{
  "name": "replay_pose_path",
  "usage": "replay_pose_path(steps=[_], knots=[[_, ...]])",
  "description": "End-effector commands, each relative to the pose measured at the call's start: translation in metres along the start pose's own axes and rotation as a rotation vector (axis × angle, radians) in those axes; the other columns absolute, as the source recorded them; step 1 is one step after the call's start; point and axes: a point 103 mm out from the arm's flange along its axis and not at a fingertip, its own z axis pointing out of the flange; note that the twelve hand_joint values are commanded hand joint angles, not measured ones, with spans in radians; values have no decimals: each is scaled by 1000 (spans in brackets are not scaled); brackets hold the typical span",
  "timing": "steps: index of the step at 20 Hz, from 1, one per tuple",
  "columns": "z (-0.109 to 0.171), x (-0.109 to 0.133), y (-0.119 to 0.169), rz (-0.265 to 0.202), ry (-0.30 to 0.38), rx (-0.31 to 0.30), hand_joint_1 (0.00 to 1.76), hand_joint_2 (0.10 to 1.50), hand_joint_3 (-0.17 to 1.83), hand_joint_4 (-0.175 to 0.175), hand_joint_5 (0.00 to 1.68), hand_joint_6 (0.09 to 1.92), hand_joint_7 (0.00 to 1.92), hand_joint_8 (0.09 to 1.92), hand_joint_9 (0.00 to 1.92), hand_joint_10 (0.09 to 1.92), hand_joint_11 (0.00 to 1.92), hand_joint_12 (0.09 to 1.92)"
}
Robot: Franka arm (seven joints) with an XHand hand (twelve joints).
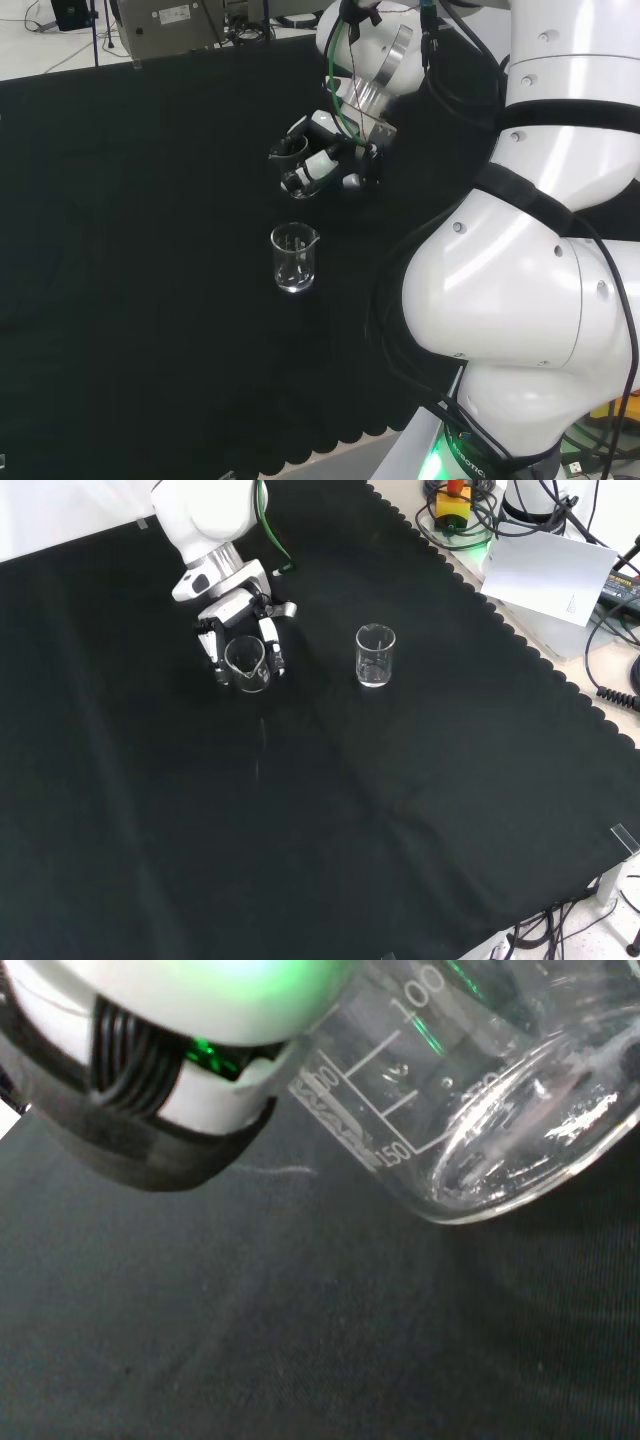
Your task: Place the beaker back on the table.
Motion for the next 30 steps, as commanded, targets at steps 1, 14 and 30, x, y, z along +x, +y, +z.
replay_pose_path(steps=[1,14,30], knots=[[5,-4,-2,3,19,12,1289,811,292,-153,1380,329,1568,87,1681,87,1490,544],[-3,-6,-15,12,42,149,905,881,-38,-3,366,461,682,87,855,87,374,1262],[-68,31,-40,13,-26,80,866,872,-175,-14,358,150,497,87,658,87,116,1341]])
